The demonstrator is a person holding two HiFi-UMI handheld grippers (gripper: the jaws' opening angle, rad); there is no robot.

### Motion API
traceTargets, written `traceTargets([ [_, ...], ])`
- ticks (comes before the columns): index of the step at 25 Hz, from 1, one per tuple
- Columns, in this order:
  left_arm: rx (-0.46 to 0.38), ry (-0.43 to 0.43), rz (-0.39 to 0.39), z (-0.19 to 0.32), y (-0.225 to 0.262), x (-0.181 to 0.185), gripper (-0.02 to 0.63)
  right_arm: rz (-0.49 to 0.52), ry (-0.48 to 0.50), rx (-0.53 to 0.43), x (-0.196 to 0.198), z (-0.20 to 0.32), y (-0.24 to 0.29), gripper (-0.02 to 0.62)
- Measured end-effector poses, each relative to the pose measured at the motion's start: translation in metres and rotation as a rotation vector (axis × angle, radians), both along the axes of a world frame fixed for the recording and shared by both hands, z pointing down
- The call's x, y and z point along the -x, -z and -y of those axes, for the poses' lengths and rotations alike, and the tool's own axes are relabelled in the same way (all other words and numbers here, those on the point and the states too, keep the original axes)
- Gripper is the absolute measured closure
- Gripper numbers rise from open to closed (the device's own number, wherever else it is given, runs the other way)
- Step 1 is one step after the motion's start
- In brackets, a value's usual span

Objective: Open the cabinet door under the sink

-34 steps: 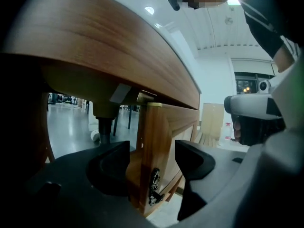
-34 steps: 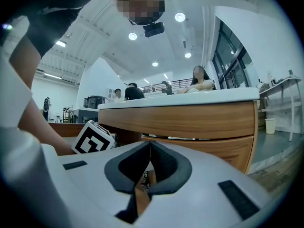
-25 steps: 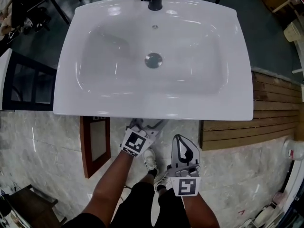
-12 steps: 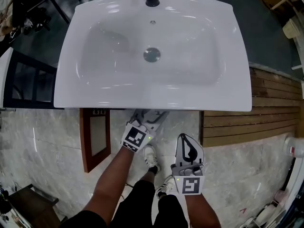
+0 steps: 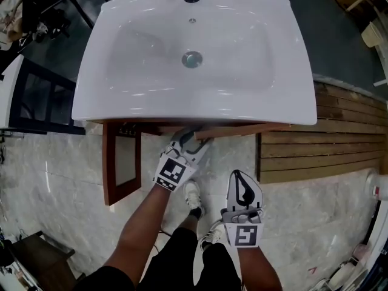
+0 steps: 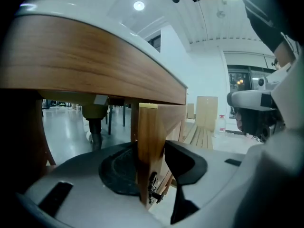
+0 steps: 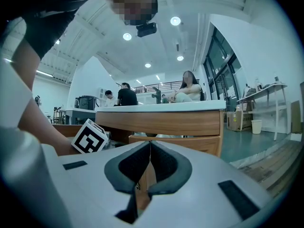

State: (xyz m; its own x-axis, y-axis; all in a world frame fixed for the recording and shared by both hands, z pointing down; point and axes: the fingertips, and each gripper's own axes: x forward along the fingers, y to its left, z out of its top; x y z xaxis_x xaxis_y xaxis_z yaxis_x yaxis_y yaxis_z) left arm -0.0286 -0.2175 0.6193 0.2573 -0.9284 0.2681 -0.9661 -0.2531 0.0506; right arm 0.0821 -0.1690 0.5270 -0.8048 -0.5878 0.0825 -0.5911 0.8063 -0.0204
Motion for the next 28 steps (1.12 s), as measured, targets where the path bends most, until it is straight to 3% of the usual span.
traceTargets([
  [10,0.032,0.067,0.023,-0.034,-0.003,-0.029,0.451,0.016,0.001,-0.023,-0.047,-0.026,0.012,0.571],
  [20,0.061,0.094,-0.013,-0.064,-0.002,-0.07,0.474,0.032,-0.006,-0.053,-0.091,-0.047,0.03,0.571],
  [28,0.086,0.113,0.015,-0.083,-0.003,-0.11,0.494,0.037,-0.017,-0.064,-0.129,-0.058,0.031,0.571],
])
